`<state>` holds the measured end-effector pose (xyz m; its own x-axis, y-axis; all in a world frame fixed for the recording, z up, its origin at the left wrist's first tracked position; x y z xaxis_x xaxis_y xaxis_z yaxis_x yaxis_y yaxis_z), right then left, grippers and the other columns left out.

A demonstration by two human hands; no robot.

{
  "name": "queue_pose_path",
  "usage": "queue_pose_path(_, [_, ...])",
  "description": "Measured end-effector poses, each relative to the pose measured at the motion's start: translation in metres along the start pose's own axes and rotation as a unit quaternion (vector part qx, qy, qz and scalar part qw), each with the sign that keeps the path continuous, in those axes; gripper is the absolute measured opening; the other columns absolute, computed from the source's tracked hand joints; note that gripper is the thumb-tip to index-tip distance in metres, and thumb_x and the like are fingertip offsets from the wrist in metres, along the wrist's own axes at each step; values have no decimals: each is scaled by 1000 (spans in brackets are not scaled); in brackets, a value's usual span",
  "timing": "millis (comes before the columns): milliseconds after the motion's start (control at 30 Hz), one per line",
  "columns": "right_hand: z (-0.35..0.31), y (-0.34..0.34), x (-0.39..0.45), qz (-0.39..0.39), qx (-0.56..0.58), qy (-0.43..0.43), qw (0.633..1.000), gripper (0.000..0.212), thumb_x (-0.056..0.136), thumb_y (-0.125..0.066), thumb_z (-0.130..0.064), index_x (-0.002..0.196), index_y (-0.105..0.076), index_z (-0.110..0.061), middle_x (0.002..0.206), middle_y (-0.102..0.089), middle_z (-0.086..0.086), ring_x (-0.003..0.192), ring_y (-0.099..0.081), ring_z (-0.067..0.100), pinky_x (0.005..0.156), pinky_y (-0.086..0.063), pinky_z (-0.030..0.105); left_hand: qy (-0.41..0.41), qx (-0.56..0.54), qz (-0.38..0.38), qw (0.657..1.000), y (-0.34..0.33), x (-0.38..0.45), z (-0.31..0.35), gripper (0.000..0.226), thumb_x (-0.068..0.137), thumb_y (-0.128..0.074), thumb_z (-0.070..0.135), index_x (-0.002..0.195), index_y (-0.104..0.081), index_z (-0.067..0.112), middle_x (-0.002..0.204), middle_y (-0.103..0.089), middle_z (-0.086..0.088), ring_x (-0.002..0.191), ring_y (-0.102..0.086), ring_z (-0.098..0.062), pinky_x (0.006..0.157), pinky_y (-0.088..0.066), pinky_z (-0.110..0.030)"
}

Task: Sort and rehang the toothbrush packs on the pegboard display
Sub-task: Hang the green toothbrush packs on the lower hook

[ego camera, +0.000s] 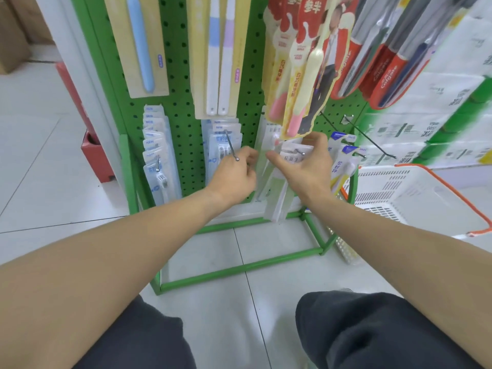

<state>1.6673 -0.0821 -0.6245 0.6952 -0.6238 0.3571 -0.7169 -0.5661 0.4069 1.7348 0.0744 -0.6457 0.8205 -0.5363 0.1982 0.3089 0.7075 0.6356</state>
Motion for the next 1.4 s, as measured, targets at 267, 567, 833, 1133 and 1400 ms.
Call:
queue_pose_path(267, [2,-4,9,23,-23,28,999,67,71,-91,-32,121,-53,-9,103,-56,-8,94,-54,9,72,-37,1,64,-16,43,997,-23,16,4,52,98,-44,-2,149,-38,5,145,-48,-19,130,-51,-32,102,-42,-34])
queue_pose_path(567, [3,7,16,44,-38,62,996,62,72,-90,-31,118,-56,-8,99,-57,-9,93,-53,4,78,-39,6,103,-84,78,988,-41,39,-2,54,99,-44,0,152,-40,14,140,-58,-11,125,-57,-29,104,-49,-41])
queue_pose_path(833, [2,8,15,41,-33,60,997,69,67,-92,-34,121,-56,-11,111,-63,-3,102,-56,4,88,-43,12,133,-180,133,965,-56,49,-1,12,100,-51,12,103,-63,15,97,-65,-2,91,-62,-23,80,-51,-32])
queue_pose_path(1133, [-1,11,16,51,-28,59,997,69,68,-94,-30,121,-56,-9,115,-63,0,103,-54,3,87,-42,10,169,-258,161,938,-64,56,-3,16,97,-64,12,84,-67,21,76,-60,15,80,-59,-12,81,-50,-27])
queue_pose_path(1400, [1,9,21,54,-30,62,996,67,67,-94,-27,117,-52,-14,108,-60,-2,98,-54,6,83,-39,7,151,-266,200,931,-65,54,-7,12,98,-62,14,87,-64,18,78,-61,10,77,-58,-12,75,-47,-27])
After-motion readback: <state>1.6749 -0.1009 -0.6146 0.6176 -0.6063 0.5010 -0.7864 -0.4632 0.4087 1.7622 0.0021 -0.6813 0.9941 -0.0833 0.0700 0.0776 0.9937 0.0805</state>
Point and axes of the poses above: each hand's wrist, its own x-axis towards the middle knuckle, its own y-axis out of the back of the hand, z = x × y, the point moved 4 cm from there along x, towards the middle knuckle
